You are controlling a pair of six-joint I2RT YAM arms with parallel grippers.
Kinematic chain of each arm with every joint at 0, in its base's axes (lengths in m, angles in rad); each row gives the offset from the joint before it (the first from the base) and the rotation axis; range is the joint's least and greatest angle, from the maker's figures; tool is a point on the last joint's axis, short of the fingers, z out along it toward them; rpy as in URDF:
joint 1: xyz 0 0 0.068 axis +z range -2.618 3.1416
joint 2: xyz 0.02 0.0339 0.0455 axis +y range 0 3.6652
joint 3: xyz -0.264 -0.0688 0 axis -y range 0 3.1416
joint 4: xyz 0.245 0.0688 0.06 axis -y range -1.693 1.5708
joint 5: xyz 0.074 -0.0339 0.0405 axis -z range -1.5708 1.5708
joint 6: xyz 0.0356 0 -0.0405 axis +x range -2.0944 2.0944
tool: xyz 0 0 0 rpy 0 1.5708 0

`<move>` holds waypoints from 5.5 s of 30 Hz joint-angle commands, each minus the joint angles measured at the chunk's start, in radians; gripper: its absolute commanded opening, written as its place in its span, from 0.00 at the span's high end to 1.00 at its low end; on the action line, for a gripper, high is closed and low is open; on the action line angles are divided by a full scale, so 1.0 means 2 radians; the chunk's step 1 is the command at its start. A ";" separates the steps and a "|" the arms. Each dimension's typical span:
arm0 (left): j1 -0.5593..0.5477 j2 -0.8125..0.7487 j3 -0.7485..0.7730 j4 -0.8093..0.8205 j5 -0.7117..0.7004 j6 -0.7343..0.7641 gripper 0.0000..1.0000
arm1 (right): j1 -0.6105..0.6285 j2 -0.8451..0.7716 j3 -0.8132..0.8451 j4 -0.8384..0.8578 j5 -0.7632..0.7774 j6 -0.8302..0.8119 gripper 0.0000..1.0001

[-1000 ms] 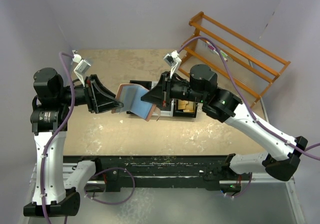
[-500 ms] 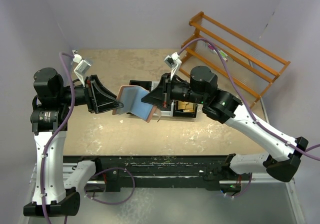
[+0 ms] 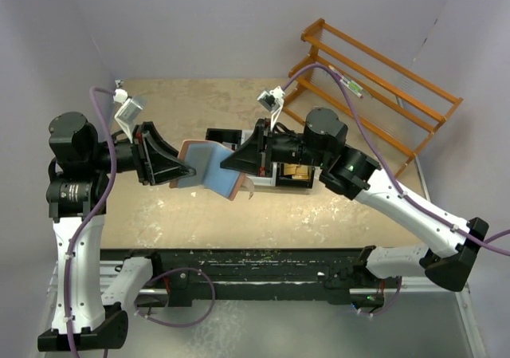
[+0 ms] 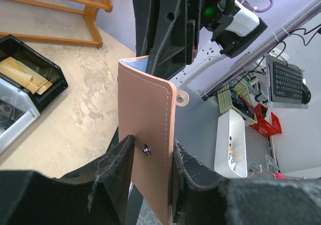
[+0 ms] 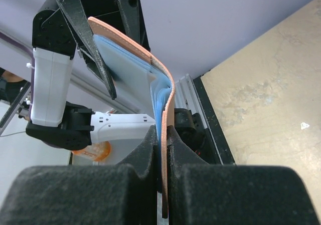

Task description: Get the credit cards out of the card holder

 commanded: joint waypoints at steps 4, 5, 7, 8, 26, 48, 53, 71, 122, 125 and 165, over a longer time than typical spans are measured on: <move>0.001 -0.003 0.012 0.017 0.024 -0.007 0.63 | -0.002 -0.009 0.011 0.043 -0.016 0.002 1.00; 0.001 -0.002 0.013 0.017 0.027 -0.007 0.63 | -0.001 -0.008 0.011 0.039 -0.013 0.000 1.00; 0.001 0.000 0.017 0.015 0.033 -0.007 0.62 | -0.003 -0.009 0.012 0.025 -0.003 -0.007 1.00; 0.001 0.000 0.020 0.012 0.035 -0.006 0.61 | -0.005 -0.009 0.013 0.016 0.001 -0.012 1.00; 0.001 0.009 0.021 -0.048 -0.065 0.085 0.58 | -0.017 -0.002 0.045 -0.052 0.043 -0.039 1.00; 0.001 0.036 0.073 -0.173 -0.032 0.185 0.65 | -0.017 -0.016 0.039 -0.069 0.031 -0.042 1.00; 0.001 0.040 0.092 -0.206 -0.047 0.215 0.67 | -0.017 -0.017 0.036 -0.071 0.033 -0.044 1.00; 0.001 0.012 0.052 -0.172 -0.168 0.239 0.72 | -0.017 -0.013 0.039 -0.057 0.037 -0.034 1.00; 0.001 0.002 -0.010 -0.012 -0.002 0.064 1.00 | -0.018 0.042 0.094 -0.053 -0.057 -0.069 0.13; 0.001 0.002 -0.008 -0.015 0.007 0.063 1.00 | -0.018 0.071 0.124 -0.064 -0.057 -0.071 0.14; 0.001 0.011 0.011 0.022 0.049 -0.012 0.64 | -0.016 0.011 0.049 0.009 -0.022 -0.046 1.00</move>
